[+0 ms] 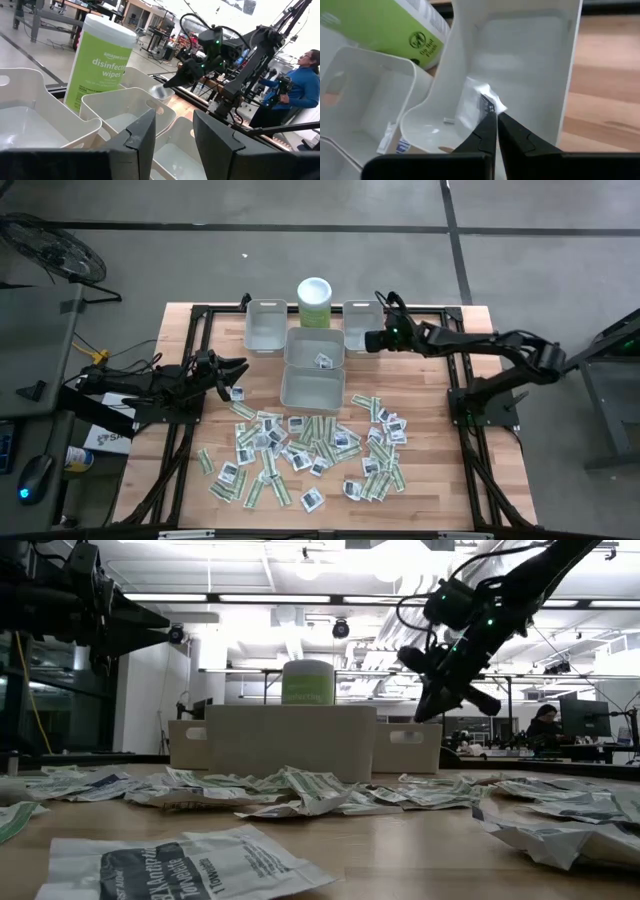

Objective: Pick & Place First Aid Supplies
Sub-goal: Put the towelette pack into the right bin

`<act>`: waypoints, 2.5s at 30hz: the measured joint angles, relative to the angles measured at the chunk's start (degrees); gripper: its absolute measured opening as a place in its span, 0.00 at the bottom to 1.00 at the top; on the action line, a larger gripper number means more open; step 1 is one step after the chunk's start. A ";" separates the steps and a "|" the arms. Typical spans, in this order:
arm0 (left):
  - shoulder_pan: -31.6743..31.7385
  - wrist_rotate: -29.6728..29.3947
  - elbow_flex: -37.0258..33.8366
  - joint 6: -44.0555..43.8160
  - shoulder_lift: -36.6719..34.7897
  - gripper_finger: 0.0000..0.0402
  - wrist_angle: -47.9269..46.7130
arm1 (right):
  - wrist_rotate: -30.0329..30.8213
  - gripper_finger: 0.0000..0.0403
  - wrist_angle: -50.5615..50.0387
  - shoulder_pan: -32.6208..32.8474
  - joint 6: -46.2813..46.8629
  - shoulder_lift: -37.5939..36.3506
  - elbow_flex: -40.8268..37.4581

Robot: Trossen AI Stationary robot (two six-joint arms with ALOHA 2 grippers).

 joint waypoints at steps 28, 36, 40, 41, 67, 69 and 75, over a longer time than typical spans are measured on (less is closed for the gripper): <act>0.00 0.00 0.01 0.01 0.02 0.33 0.00 | -9.67 0.36 -16.48 25.32 14.82 -3.50 5.21; 0.00 0.00 -0.01 0.01 0.00 0.33 0.02 | -7.06 0.35 -24.79 32.49 33.09 -1.65 5.17; 0.01 0.00 0.02 0.01 0.00 0.33 0.01 | -7.01 0.35 -28.59 34.30 35.88 -1.14 5.17; 0.00 0.00 0.00 -0.01 0.00 0.33 0.00 | -7.02 0.35 -29.31 34.53 35.77 -0.99 5.17; 0.00 0.00 0.02 -0.02 0.00 0.33 0.00 | -8.90 0.33 -32.60 34.53 -18.28 5.71 5.14; 0.01 0.00 0.02 0.01 0.00 0.33 0.00 | -8.65 0.33 -32.57 34.18 -19.44 6.70 5.14; 0.02 0.00 0.00 0.01 0.00 0.33 0.00 | -9.66 0.31 -32.08 33.32 -20.15 9.16 5.14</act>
